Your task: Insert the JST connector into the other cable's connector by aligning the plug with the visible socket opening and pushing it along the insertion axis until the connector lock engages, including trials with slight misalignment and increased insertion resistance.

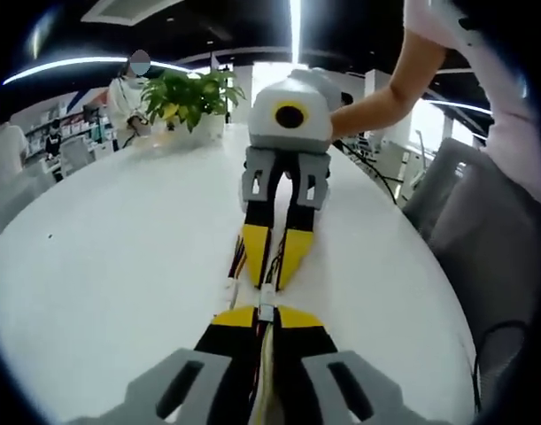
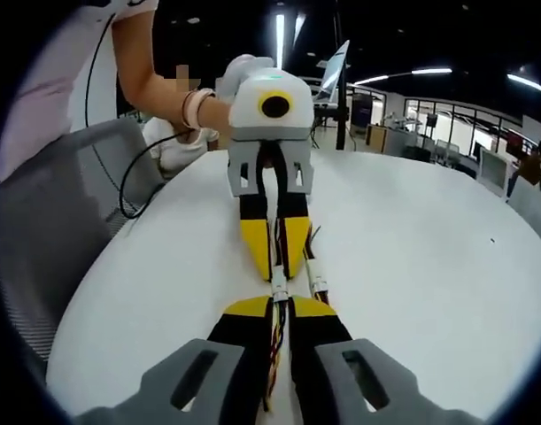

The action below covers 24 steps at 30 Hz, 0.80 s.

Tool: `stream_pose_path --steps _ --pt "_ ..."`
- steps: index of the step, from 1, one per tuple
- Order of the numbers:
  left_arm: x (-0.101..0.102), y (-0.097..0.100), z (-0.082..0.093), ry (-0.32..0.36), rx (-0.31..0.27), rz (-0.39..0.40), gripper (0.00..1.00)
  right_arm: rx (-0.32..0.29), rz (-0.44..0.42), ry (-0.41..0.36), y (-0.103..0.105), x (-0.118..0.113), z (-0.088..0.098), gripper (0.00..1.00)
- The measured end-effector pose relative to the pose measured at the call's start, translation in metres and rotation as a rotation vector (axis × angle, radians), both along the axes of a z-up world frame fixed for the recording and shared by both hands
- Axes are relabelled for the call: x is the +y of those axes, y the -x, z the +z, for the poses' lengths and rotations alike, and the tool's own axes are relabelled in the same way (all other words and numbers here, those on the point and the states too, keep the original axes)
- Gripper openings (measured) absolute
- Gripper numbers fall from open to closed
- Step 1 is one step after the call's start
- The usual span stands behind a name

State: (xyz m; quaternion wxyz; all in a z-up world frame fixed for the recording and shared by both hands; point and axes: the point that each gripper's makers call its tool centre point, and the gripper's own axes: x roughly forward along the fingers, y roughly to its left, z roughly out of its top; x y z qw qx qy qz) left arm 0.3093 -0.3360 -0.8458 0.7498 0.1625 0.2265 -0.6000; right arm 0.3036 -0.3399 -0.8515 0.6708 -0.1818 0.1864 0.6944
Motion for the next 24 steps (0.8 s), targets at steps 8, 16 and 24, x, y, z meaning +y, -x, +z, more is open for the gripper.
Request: stream_pose_path --steps 8,16,24 --pt "-0.001 0.001 0.000 -0.008 0.013 0.013 0.02 0.007 -0.003 0.000 0.004 0.004 0.002 0.08" --pt "-0.001 0.003 0.000 -0.035 -0.007 0.024 0.07 -0.006 -0.022 0.011 0.007 0.003 0.003 0.09" --pt "0.010 0.005 0.000 -0.029 -0.010 0.086 0.14 0.025 -0.084 0.001 0.012 -0.002 0.004 0.11"
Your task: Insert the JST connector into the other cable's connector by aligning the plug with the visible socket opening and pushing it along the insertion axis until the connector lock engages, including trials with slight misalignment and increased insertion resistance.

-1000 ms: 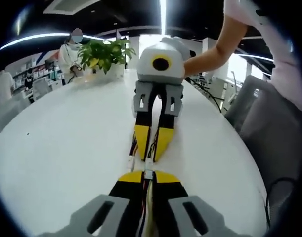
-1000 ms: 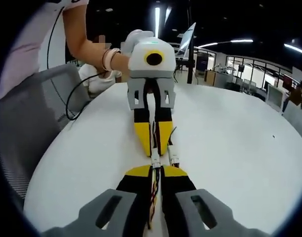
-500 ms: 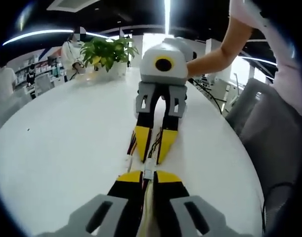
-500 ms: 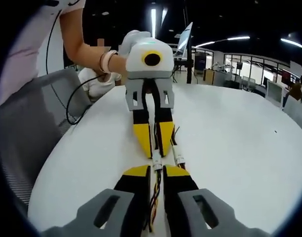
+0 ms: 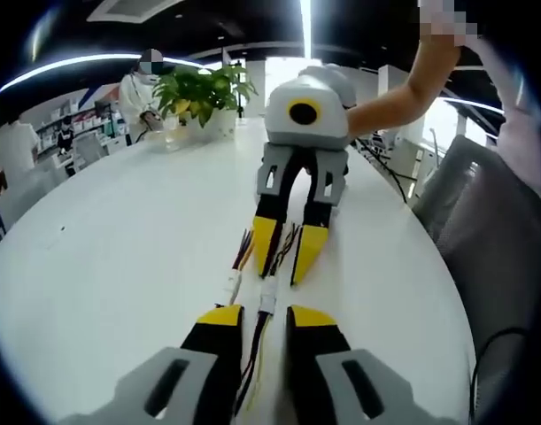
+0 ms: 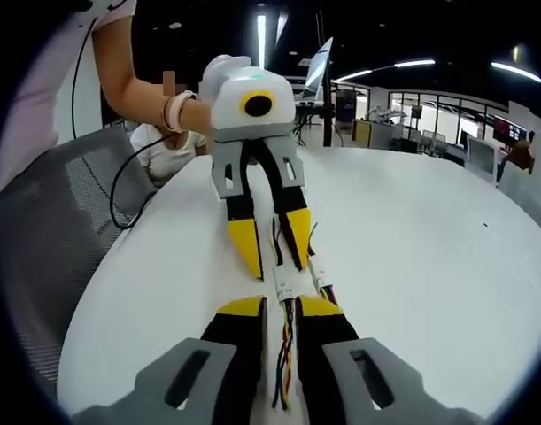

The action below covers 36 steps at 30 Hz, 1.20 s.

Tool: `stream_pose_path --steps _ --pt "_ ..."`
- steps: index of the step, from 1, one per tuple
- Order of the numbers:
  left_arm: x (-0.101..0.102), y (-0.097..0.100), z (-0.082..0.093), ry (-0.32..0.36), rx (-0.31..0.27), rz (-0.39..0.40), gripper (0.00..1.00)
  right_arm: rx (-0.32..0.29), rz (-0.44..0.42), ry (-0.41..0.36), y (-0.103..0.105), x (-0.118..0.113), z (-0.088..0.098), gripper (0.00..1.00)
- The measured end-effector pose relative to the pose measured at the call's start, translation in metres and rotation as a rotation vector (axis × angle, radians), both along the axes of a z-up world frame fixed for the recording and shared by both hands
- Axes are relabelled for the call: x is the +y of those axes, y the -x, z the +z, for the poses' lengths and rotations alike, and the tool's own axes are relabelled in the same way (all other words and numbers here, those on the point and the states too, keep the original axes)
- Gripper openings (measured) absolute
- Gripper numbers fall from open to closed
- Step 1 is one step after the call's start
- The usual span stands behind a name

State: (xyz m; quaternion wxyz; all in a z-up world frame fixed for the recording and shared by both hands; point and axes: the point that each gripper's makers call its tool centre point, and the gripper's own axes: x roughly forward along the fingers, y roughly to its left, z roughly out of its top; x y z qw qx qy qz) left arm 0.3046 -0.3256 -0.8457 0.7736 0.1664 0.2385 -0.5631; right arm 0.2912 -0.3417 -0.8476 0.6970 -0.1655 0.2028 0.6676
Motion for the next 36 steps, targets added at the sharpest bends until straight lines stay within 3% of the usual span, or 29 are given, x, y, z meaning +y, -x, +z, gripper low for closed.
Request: stream_pose_path --steps 5,8,15,18,21,25,29,32,36 --pt "0.006 0.006 0.002 -0.005 0.010 0.039 0.16 -0.010 -0.032 0.027 0.002 -0.004 0.001 0.12" --pt "0.010 0.010 0.008 -0.004 -0.004 0.055 0.19 -0.030 -0.077 0.061 0.001 -0.010 0.001 0.18" --pt "0.014 0.016 0.030 0.039 -0.028 0.095 0.23 -0.010 -0.162 0.025 0.011 -0.016 0.015 0.22" --pt "0.017 0.021 0.040 0.059 -0.021 0.115 0.31 0.024 -0.213 -0.015 0.014 -0.015 0.024 0.29" --pt "0.017 0.025 0.052 0.110 -0.002 0.161 0.43 0.010 -0.225 -0.009 0.018 -0.017 0.033 0.33" --pt "0.020 0.033 0.060 0.172 0.045 0.207 0.47 0.026 -0.268 -0.008 0.023 -0.019 0.045 0.38" --pt "0.027 0.046 0.060 0.143 0.043 0.243 0.56 0.025 -0.323 0.007 0.026 -0.026 0.052 0.45" --pt "0.039 0.051 0.058 0.110 0.062 0.327 0.72 0.034 -0.371 0.023 0.028 -0.034 0.057 0.55" --pt "0.044 0.059 0.068 0.130 0.063 0.369 0.77 0.048 -0.420 0.022 0.033 -0.041 0.064 0.63"
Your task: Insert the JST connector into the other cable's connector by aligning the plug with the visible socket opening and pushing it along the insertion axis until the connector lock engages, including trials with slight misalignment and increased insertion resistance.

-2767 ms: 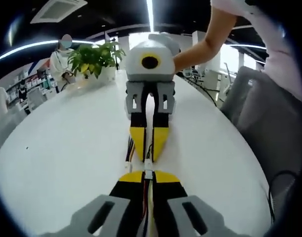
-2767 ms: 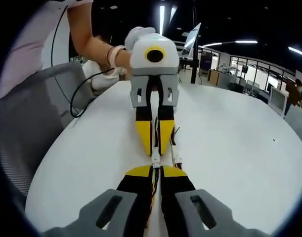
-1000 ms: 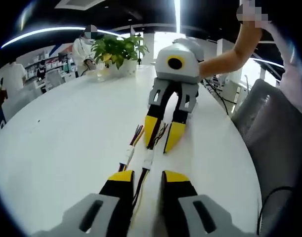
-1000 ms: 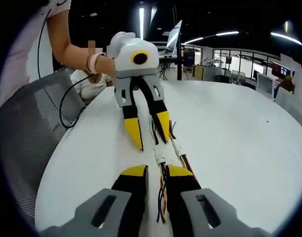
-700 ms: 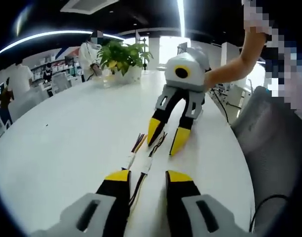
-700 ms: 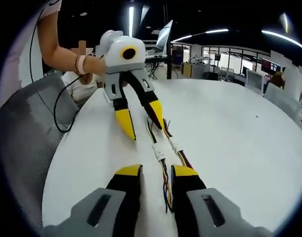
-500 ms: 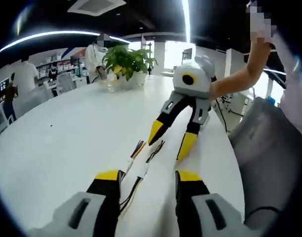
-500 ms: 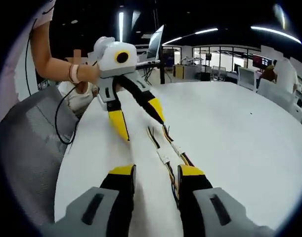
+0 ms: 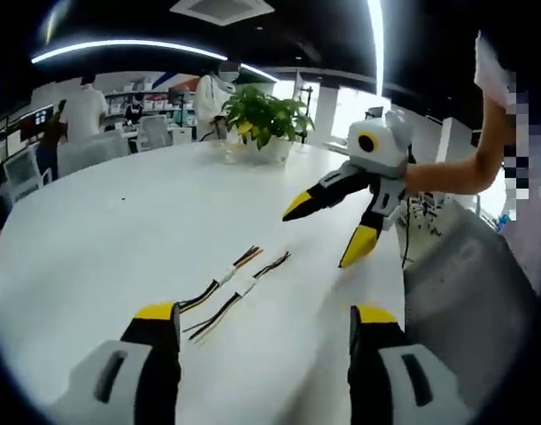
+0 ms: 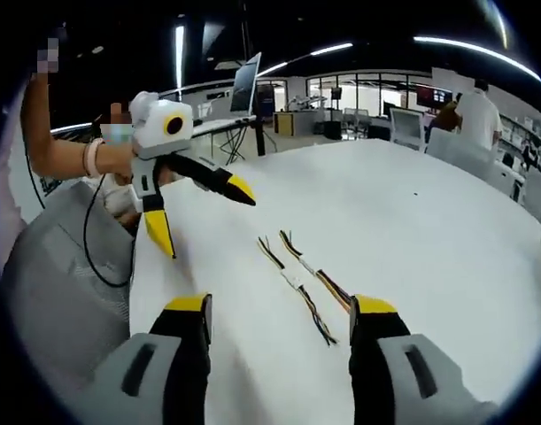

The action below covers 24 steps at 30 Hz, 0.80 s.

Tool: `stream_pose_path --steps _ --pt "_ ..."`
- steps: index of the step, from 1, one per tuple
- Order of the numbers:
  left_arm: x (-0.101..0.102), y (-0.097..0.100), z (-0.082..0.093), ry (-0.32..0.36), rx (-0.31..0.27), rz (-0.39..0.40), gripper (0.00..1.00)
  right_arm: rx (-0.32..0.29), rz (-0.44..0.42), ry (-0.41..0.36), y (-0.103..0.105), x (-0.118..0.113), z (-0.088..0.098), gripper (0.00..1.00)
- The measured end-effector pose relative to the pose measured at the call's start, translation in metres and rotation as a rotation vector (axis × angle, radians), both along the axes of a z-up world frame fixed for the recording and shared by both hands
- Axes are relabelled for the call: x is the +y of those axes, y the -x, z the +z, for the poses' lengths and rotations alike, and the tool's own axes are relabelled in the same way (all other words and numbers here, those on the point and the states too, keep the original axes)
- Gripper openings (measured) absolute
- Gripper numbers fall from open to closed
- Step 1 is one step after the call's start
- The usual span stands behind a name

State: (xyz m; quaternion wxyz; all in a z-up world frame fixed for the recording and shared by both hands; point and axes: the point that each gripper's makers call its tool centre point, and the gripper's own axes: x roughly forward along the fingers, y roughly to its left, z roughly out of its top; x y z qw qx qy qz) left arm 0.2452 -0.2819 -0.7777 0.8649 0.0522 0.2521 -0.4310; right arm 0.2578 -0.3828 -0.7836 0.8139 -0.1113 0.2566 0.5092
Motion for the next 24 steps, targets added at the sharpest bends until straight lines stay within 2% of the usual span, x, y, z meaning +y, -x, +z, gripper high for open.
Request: stream_pose_path --steps 2,7,11,14,16,20,24 --pt "0.001 0.008 0.007 -0.003 -0.019 0.012 0.83 0.001 -0.019 -0.004 0.003 -0.003 0.003 0.67" --pt "0.004 0.023 0.020 -0.005 -0.010 0.053 0.98 0.059 -0.083 0.041 0.018 -0.015 0.003 0.83" --pt "0.009 0.030 0.032 -0.012 -0.034 0.081 0.99 0.070 -0.108 0.034 0.028 -0.016 0.010 0.88" --pt "0.015 0.035 0.041 -0.012 -0.045 0.114 0.99 0.064 -0.154 -0.009 0.031 -0.017 0.019 0.99" --pt "0.018 0.038 0.045 -0.018 -0.054 0.125 0.99 0.062 -0.177 -0.044 0.034 -0.017 0.027 1.00" --pt "0.027 0.045 0.049 -0.021 -0.059 0.164 0.99 0.083 -0.209 -0.041 0.042 -0.023 0.032 1.00" --pt "0.033 0.053 0.052 -0.029 -0.067 0.196 0.99 0.078 -0.225 -0.039 0.052 -0.027 0.036 1.00"
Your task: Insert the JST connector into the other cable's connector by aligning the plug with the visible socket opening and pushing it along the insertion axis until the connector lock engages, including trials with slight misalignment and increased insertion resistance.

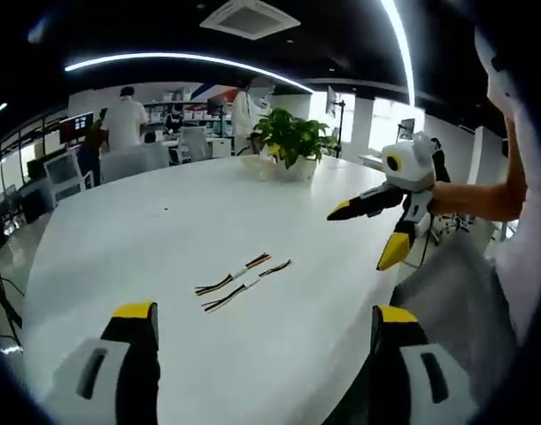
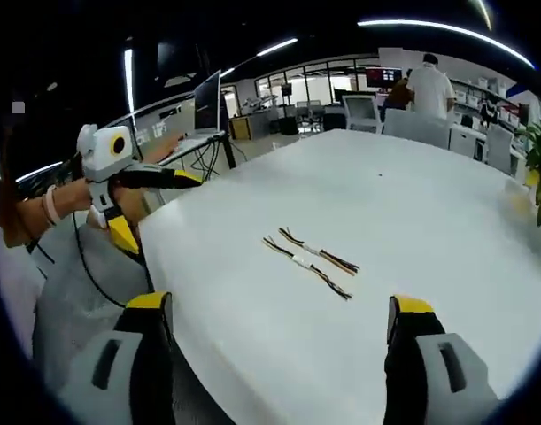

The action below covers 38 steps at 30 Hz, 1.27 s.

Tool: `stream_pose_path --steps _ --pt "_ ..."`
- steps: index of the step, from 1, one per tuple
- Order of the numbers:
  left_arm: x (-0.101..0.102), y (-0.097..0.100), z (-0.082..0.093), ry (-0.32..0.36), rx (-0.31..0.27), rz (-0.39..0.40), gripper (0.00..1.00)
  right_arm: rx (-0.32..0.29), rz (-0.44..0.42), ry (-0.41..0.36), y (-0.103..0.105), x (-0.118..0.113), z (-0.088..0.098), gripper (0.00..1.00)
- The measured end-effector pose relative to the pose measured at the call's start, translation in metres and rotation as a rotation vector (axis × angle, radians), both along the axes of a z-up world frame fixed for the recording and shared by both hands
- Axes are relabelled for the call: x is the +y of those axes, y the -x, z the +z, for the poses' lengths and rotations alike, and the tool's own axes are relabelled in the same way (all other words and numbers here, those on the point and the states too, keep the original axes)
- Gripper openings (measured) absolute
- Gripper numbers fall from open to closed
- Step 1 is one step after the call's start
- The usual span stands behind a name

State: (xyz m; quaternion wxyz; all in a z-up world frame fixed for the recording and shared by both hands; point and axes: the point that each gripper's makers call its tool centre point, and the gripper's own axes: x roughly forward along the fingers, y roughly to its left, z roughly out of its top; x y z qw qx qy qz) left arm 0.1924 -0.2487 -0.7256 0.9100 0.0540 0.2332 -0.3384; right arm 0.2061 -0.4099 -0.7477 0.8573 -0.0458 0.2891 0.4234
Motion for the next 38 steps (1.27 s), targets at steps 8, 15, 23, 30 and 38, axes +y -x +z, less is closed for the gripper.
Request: stream_pose_path --steps 8,15,23,30,38 --pt "0.014 0.021 -0.010 -0.017 0.045 0.075 0.99 0.021 -0.049 -0.008 0.019 -0.007 -0.001 1.00" --pt "0.018 0.032 -0.006 -0.013 0.030 0.122 0.99 0.030 -0.100 -0.009 0.032 -0.015 -0.002 1.00" --pt "0.028 0.045 -0.009 -0.014 0.038 0.184 0.99 0.030 -0.134 -0.034 0.040 -0.017 -0.002 1.00" --pt "0.031 0.051 -0.004 -0.010 0.014 0.199 0.99 -0.016 -0.151 -0.023 0.039 -0.021 0.003 0.99" --pt "0.025 0.057 0.000 -0.021 -0.009 0.185 0.99 -0.088 -0.179 0.000 0.038 -0.027 0.012 0.96"
